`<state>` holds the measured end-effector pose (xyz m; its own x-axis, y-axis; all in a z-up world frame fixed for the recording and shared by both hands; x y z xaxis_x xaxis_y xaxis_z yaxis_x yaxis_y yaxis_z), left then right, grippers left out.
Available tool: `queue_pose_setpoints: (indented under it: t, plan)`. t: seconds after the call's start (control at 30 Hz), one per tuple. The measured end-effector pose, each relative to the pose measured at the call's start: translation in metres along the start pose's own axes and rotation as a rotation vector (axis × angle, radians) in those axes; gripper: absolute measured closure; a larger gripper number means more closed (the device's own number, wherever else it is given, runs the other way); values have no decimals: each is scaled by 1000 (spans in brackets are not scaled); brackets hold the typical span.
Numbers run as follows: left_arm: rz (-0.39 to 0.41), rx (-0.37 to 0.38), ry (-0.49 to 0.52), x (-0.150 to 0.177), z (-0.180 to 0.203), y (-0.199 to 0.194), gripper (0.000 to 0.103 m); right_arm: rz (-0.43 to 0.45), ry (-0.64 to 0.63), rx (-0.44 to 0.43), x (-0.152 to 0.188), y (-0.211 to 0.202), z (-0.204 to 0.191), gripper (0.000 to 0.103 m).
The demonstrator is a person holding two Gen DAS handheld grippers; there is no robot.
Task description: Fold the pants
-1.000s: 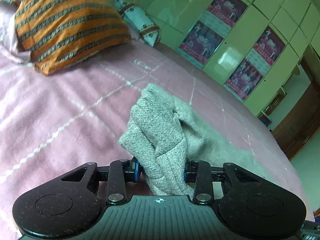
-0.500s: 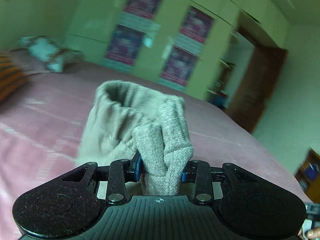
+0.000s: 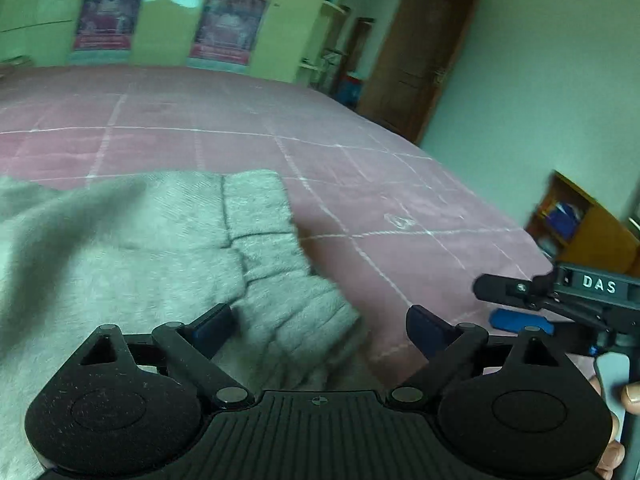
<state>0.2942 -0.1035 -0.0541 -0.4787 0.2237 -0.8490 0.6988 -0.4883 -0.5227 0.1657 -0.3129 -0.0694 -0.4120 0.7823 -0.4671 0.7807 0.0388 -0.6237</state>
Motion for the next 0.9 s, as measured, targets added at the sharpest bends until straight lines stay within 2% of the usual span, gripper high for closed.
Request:
queue_pose_setpoints:
  t: [0.1, 0.2, 0.3, 0.43, 0.53, 0.67, 0.9]
  plan:
    - [69, -33, -48, 2, -14, -37, 10, -20, 18, -33, 2, -1, 1, 48]
    - [91, -117, -67, 6, -51, -77, 10, -74, 25, -117, 13, 4, -15, 48]
    - [73, -205, -70, 23, -86, -121, 10, -183, 75, -206, 25, 16, -28, 49]
    - [5, -287, -60, 58, -122, -164, 10, -263, 125, -239, 42, 32, -40, 56]
    - [-44, -319, -52, 86, -130, -186, 10, -290, 142, -253, 52, 39, -47, 71]
    - [-93, -314, -36, 100, -132, -178, 10, -298, 131, -190, 64, 46, -55, 72]
    - [-158, -329, -15, 92, -135, -142, 10, -253, 109, -170, 68, 50, -61, 70]
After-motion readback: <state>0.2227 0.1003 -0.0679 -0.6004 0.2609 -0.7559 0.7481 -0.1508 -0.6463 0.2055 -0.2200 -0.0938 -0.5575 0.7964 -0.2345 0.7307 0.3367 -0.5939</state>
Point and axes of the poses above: each gripper's, at about its wrist camera, not at the fingertips, and y roughly the way its jaws point, z to its right, x to its underside, the point moved 3 cm from there along y, roughly the way its jaws point, and after that the axes turned 15 degrees about y, right-handed, at the moved point
